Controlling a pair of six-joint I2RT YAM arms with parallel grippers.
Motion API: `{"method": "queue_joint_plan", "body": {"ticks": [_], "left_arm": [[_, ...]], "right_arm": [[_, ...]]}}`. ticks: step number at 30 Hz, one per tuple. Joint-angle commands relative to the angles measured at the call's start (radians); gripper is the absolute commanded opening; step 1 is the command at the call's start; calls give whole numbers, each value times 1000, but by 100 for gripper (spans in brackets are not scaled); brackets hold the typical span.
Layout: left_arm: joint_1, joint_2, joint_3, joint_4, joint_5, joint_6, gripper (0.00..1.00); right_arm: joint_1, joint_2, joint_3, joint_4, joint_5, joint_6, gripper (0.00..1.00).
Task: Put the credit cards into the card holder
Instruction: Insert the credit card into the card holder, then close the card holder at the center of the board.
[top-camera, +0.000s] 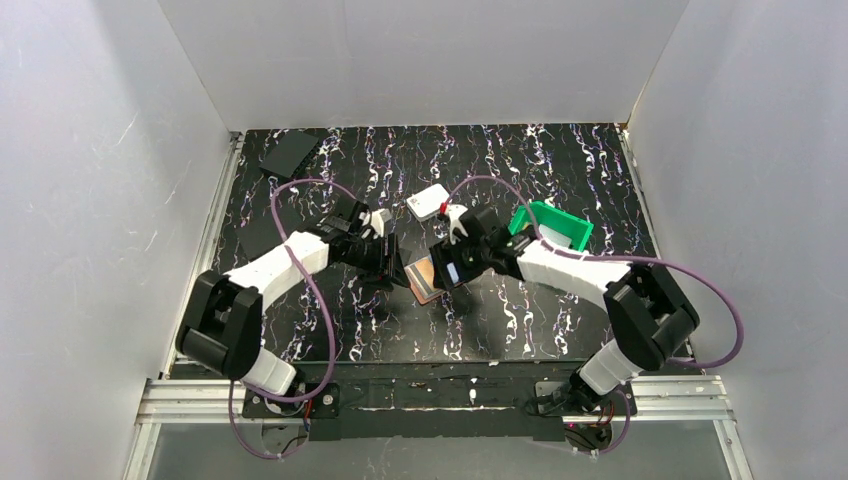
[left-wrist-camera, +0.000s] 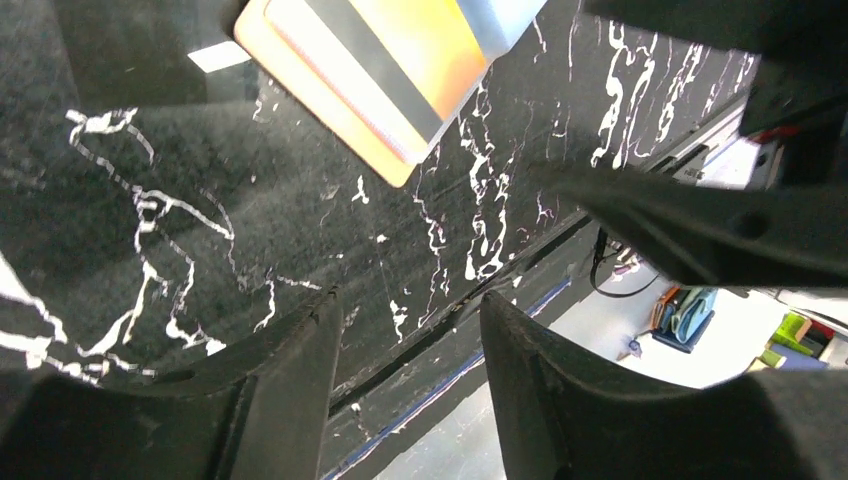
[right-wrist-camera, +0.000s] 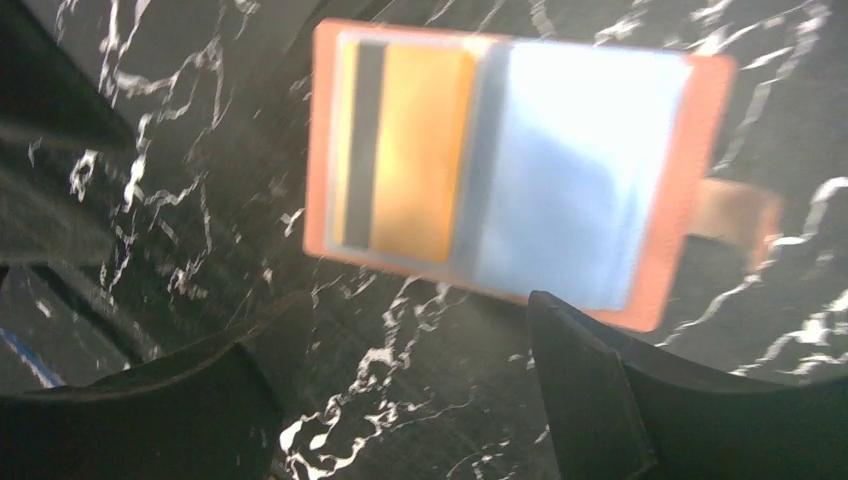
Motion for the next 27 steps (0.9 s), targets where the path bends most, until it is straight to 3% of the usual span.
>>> {"method": "queue_joint_plan", "body": {"ticks": [1, 3, 6, 7, 17, 27], "left_arm": [[11, -79, -45, -57, -55, 15, 54], [16, -70, -71, -19, -16, -6, 51], [16, -74, -135, 132, 49, -113, 48], [16, -66, -147, 171, 51, -143, 48], [16, 31, -221, 460, 36, -349, 55], [11, 178, -169, 489, 18, -329, 57]], "right_arm": [[54, -70, -93, 253, 47, 5, 87], [54, -14, -43, 241, 22, 5, 81], [54, 43, -2, 205, 28, 32, 46], [52, 48, -1, 214, 35, 43, 41], [32, 144, -15, 297, -5, 91, 29], [-4, 177, -124, 413, -23, 178, 18]]}}
